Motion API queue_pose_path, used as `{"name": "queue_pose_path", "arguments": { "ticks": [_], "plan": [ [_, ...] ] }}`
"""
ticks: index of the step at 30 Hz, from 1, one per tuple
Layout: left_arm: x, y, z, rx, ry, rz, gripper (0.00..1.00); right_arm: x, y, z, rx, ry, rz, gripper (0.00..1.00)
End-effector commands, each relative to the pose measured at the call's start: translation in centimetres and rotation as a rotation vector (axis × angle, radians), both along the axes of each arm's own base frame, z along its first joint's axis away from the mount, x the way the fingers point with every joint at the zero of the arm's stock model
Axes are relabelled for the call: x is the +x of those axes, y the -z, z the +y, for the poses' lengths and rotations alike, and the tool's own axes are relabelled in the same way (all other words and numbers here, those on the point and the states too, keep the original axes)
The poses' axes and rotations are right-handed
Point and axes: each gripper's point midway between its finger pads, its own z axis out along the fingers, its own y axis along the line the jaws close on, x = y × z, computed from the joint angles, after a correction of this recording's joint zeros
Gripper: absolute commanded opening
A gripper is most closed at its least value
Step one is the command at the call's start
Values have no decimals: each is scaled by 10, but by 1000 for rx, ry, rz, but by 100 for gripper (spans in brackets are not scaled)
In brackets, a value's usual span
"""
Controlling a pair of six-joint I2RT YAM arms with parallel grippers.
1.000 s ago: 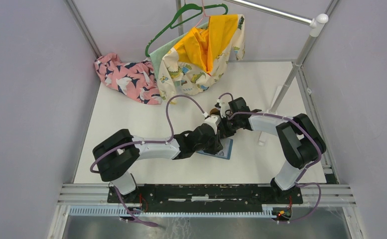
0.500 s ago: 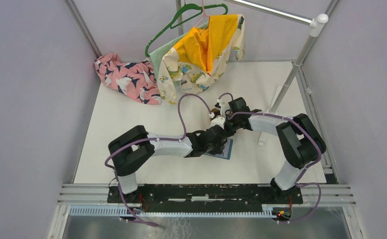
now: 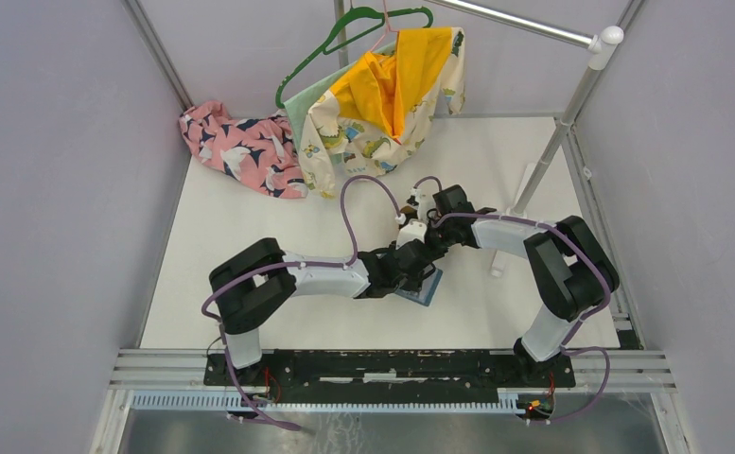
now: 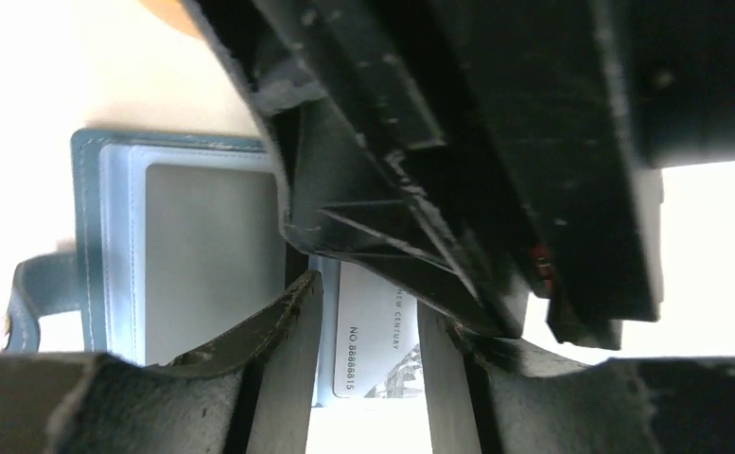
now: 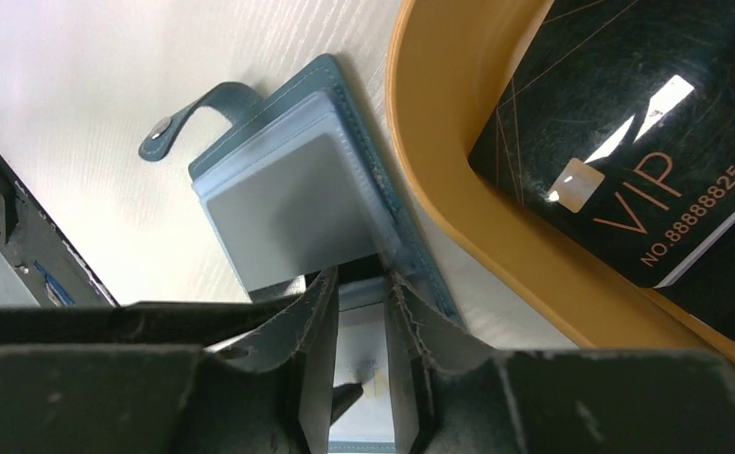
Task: Put the credit cards into the card holder
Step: Insert the credit card into the card holder.
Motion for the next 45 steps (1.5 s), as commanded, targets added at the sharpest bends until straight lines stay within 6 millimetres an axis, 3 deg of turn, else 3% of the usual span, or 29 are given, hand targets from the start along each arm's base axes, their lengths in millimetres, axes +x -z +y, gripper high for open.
{"name": "queue_pose_path", "arguments": {
  "ticks": [1, 8, 14, 17, 21, 25, 27, 30, 34, 39, 45],
  "plan": [
    [15, -5, 11, 66, -47, -62, 50, 6, -9, 0, -5, -16, -52, 32],
    [21, -16, 16, 76, -53, -105, 54, 11, -24, 0, 15, -38, -103, 46],
    [7, -58, 2, -79, 91, -153, 54, 15, -44, -4, 33, -88, -199, 49],
    [-5, -81, 7, -146, 172, -198, 54, 8, -58, -4, 96, -208, -276, 50],
    [-8, -94, 34, -126, 182, -258, 54, -9, -86, 0, 185, -415, -420, 50],
    [7, -93, 71, -93, 114, -295, 54, -23, -128, 2, 248, -631, -648, 49],
    [14, -95, 80, -128, 128, -271, 56, -35, -142, 2, 282, -753, -771, 50],
    [36, -93, 96, -205, 114, -216, 59, -64, -134, -1, 357, -1007, -932, 46],
    [58, -79, 115, -236, 62, -144, 53, -80, -112, 2, 382, -1258, -1019, 19],
    [71, -50, 119, -213, 47, -47, 38, -49, -79, 19, 210, -1346, -986, 0],
    [83, -23, 128, -178, 8, 22, 37, -13, -38, 22, -39, -1359, -941, 0]
  ]
}}
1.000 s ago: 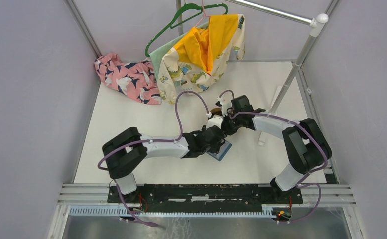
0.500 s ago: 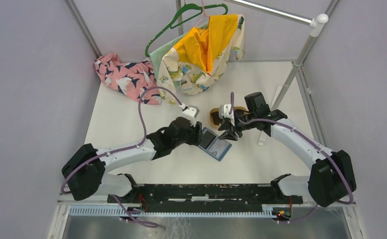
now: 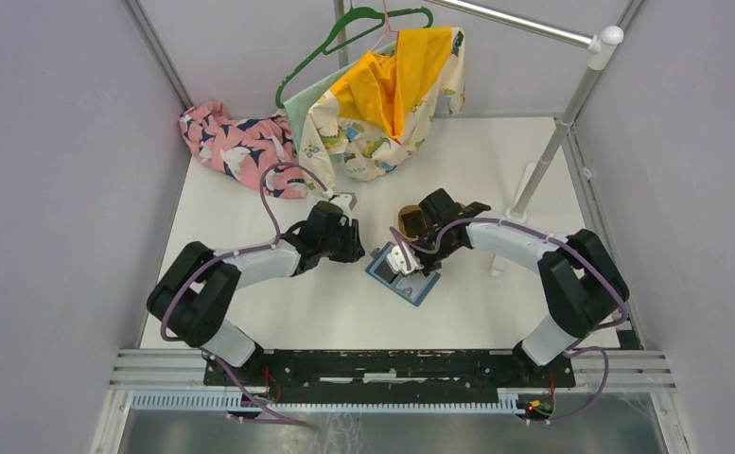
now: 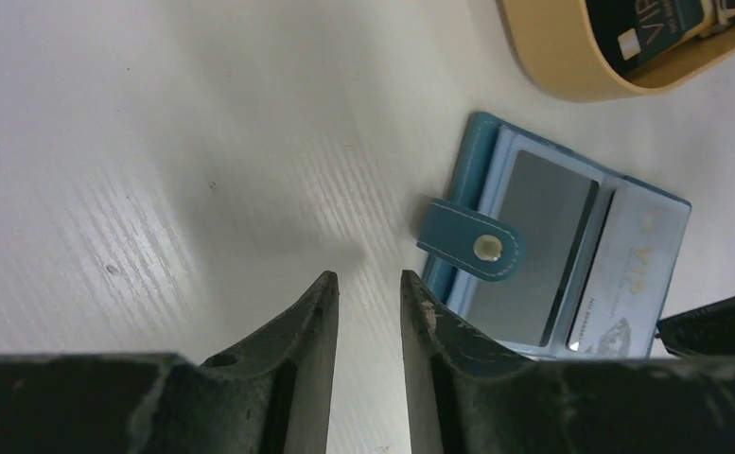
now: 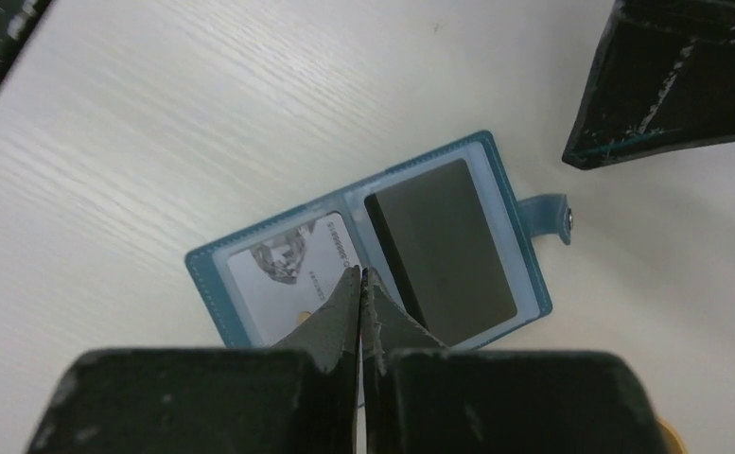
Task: Put the credit cards into the card holder
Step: Insert the credit card into the card holder.
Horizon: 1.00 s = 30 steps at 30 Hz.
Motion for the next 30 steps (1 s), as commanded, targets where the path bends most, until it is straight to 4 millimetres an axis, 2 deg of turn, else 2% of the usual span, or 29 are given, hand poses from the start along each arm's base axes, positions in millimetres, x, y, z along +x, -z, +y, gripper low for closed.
{"name": "queue_pose_path", "arguments": {
  "ticks": [1, 5, 11, 20, 26, 30],
  "plan": [
    [24, -8, -9, -29, 9, -24, 36, 43, 13, 2, -111, 47, -197, 0],
    [24, 8, -11, -16, 26, 26, 34, 49, 24, 5, -176, 41, -244, 0],
    [8, 23, -19, -53, 84, 89, 33, 47, 39, 4, -253, -3, -294, 0],
    [-13, 29, -29, -130, 146, 152, 32, 44, 48, 5, -289, -39, -361, 0],
    [-29, 31, -26, -162, 151, 182, 32, 61, 33, 12, -237, 93, -409, 0],
    [-41, 31, -25, -193, 154, 202, 32, 58, 26, 11, -214, 110, -405, 0]
  ]
}}
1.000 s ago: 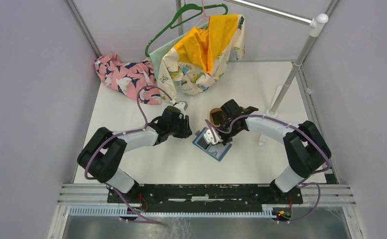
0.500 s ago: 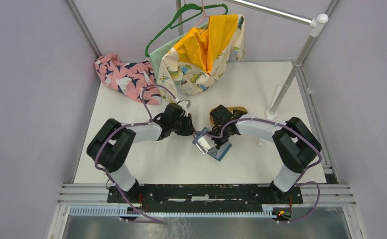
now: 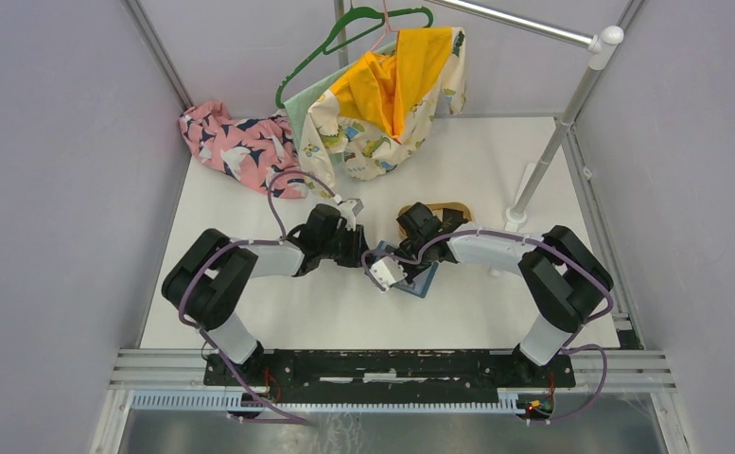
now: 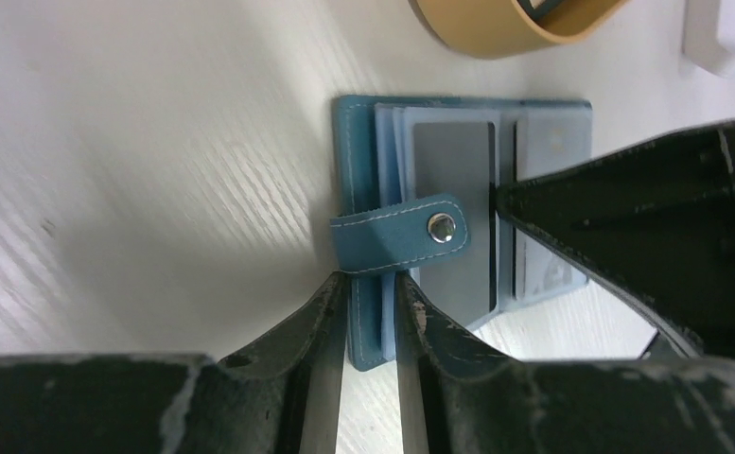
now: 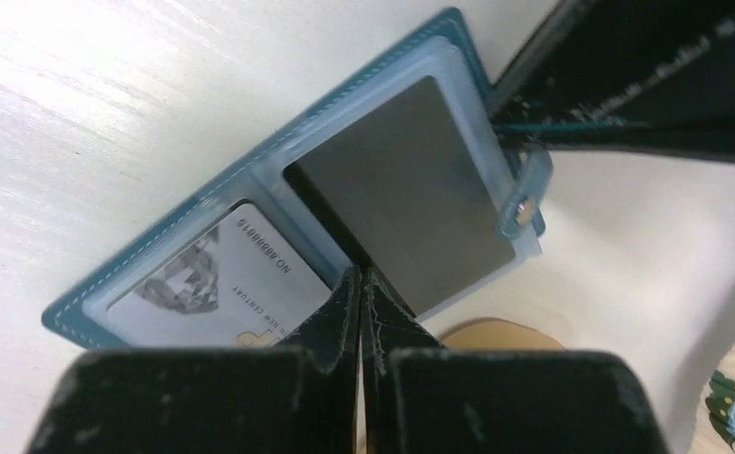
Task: Put the credit cards into the card holder
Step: Insert the credit card into the card holder.
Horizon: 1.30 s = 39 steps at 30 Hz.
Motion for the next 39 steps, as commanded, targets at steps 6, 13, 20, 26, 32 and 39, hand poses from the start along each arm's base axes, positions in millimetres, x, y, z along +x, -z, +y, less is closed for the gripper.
{"name": "queue_pose_path", "arguments": {
  "ticks": [6, 13, 20, 26, 32, 39],
  "plan": [
    [-41, -1, 6, -52, -7, 94, 33, -18, -42, -3, 152, -18, 44, 5],
    [-37, -44, 24, -81, -119, -42, 38, -58, -58, 1, 372, 147, 265, 24],
    [-30, -91, 20, -187, -139, -144, 41, -3, -50, 3, 441, 625, 384, 17],
    [-32, -88, -4, -277, -59, -81, 35, 16, -43, -10, 481, 801, 413, 23],
    [-31, -95, -24, -357, 2, -64, 42, 20, -33, -9, 496, 839, 477, 24],
    [-34, -71, -35, -276, 5, -30, 52, 14, -24, 2, 508, 893, 617, 24]
  ]
}}
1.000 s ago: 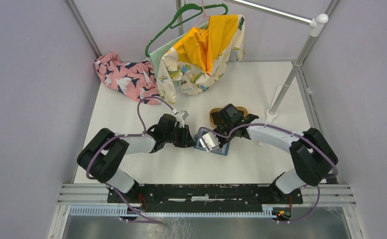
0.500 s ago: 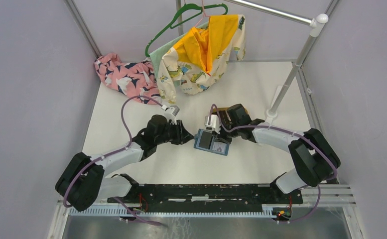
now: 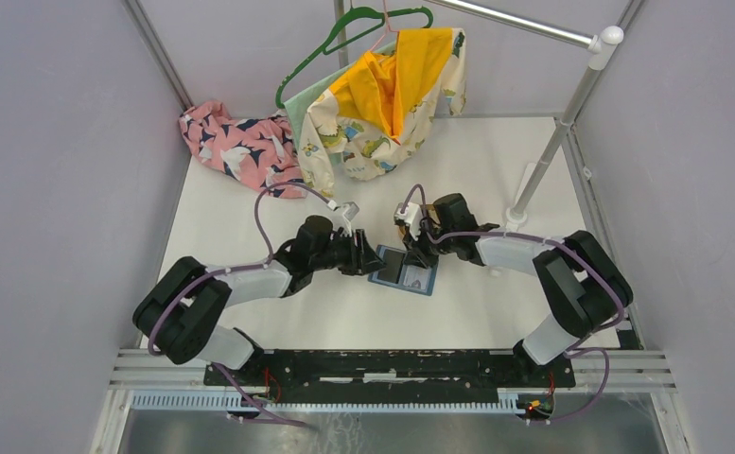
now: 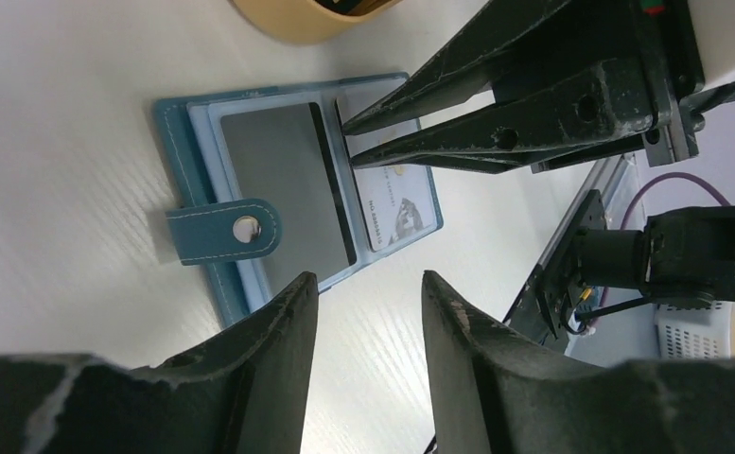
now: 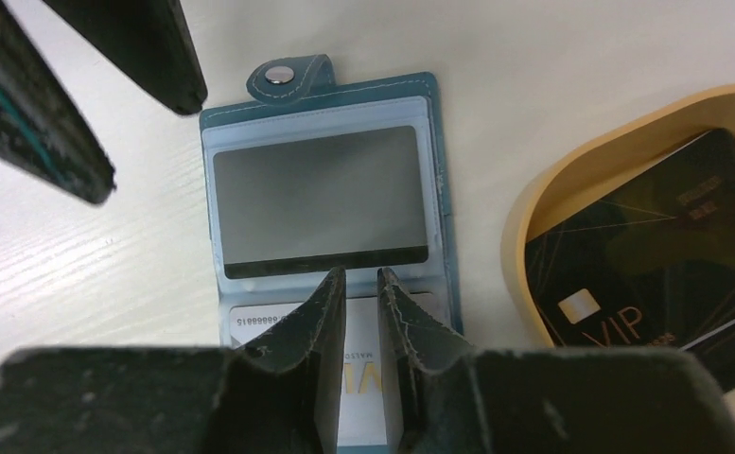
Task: Put the credit cards into the card holder
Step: Insert the credit card into the card holder.
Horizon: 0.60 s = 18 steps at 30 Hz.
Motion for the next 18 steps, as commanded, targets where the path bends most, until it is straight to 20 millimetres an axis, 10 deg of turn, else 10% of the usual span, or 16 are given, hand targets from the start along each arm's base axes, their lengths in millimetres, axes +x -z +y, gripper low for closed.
{"name": "queue_pose_path", "arguments": {
  "ticks": [1, 18],
  "plan": [
    [6, -6, -16, 1, 6, -29, 52, 6, -6, 15, 77, 46, 73, 23],
    [34, 25, -12, 243, -45, -54, 62, 7, 15, 3, -10, 58, 137, 23]
  ]
}}
